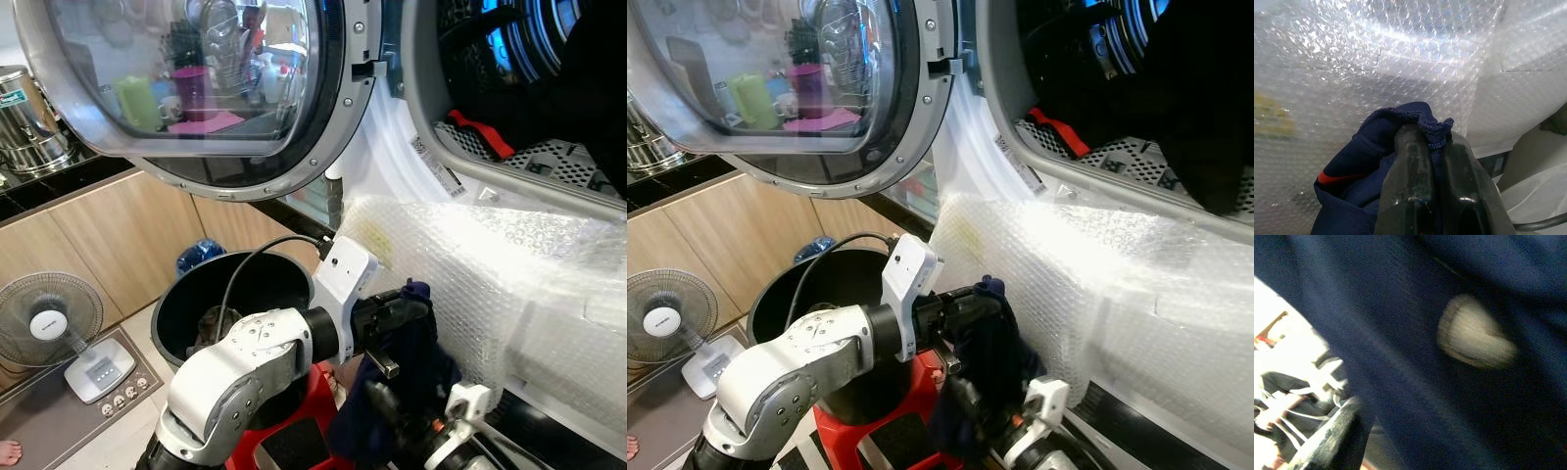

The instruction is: Clothes washing

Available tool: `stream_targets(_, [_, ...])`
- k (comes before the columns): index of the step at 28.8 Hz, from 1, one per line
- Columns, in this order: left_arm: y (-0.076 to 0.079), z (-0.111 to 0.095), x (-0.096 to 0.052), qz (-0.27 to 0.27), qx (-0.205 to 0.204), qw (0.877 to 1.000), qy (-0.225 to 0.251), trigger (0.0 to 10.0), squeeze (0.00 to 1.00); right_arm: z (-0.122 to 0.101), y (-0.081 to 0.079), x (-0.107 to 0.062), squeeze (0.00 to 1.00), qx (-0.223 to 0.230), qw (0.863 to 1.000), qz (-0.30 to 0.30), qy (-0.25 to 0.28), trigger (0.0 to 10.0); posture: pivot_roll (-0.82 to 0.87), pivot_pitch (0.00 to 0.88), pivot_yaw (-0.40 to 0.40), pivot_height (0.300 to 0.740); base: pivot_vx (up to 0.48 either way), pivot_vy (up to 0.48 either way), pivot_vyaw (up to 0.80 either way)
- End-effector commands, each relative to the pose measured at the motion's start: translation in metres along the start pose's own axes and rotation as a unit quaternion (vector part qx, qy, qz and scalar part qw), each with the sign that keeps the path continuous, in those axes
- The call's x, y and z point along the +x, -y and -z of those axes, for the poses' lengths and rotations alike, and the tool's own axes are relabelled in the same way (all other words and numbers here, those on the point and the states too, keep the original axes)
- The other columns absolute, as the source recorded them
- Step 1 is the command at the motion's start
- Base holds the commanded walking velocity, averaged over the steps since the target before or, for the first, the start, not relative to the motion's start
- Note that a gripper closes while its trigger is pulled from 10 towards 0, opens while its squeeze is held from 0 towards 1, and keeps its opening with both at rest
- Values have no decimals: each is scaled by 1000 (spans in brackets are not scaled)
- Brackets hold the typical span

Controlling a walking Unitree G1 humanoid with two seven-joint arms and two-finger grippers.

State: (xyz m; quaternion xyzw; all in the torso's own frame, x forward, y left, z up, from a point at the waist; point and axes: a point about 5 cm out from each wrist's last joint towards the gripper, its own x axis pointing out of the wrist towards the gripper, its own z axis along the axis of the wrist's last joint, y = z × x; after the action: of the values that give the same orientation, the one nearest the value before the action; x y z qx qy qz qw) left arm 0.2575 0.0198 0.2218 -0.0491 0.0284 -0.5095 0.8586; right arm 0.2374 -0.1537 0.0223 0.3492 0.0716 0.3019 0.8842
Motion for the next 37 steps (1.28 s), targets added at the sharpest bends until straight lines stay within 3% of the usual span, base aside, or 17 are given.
stream_targets(1, [8, -9, 7, 33, 10, 999, 12, 10000, 0, -4, -12, 4, 0, 10, 998, -54, 22, 10000, 80, 0, 122, 740, 0, 0, 0])
stream_targets(8, [18, -13, 20, 64, 15, 998, 11, 10000, 0, 3, -15, -5, 0, 14, 996, -83, -2, 10000, 71, 0, 126, 740, 0, 0, 0])
stream_targets(10, [18, -14, 27, 64, 12, 998, 11, 10000, 0, 11, -18, -11, 0, -1, 995, -89, -38, 10000, 61, 0, 131, 740, 0, 0, 0])
stream_targets(13, [18, -16, 31, 61, 9, 998, 10, 10000, 0, 20, -2, -10, 0, -71, 994, -3, -83, 10000, 58, 7, 136, 740, 0, 0, 0])
stream_targets(14, [18, -16, 32, 60, 9, 998, 10, 10000, 0, 19, 1, -10, 0, -80, 994, 13, -79, 10000, 58, 7, 136, 740, 0, 0, 0])
stream_targets(15, [18, -16, 32, 58, 7, 998, 10, 10000, 0, 14, 9, -8, 0, -100, 991, 66, -60, 10000, 60, 14, 137, 740, 0, 0, 0])
stream_targets(18, [17, -15, 32, 53, 1, 999, 9, 10000, 0, 6, 12, -6, 0, -113, 987, 110, -31, 10000, 57, 17, 138, 740, 0, 0, 0])
stream_targets(21, [17, -14, 32, 51, -1, 999, 7, 10000, 0, 4, 6, -4, 0, -98, 991, 94, -10, 10000, 59, 15, 137, 740, 0, 0, 0])
stream_targets(26, [19, -12, 31, 50, -5, 999, 7, 10000, 0, 14, 8, -5, 0, -96, 988, 117, -11, 10000, 58, 0, 131, 740, 0, 0, 0])
stream_targets(30, [21, -11, 31, 50, -9, 999, 8, 10000, 0, 18, 18, -7, 0, -87, 980, 177, -11, 10000, 57, 0, 128, 740, 0, 0, 0])
stream_targets(31, [21, -11, 31, 49, -9, 999, 8, 10000, 0, 20, 22, -9, 0, -87, 976, 198, -14, 6078, 58, 0, 127, 740, 0, 0, 0])
stream_targets(32, [21, -10, 31, 49, -9, 999, 8, 10000, 0, 20, 24, -10, 0, -87, 974, 207, -15, 6078, 59, 0, 126, 740, 0, 0, 0])
stream_targets(33, [21, -11, 31, 49, -9, 999, 8, 10000, 0, 20, 25, -11, 0, -85, 973, 213, -13, 0, 60, 0, 127, 740, 0, 0, 0])
stream_targets(37, [20, -11, 31, 47, -9, 999, 9, 10000, 0, 17, 28, -13, 0, -82, 972, 221, 6, 0, 60, 0, 127, 740, 0, 0, 0])
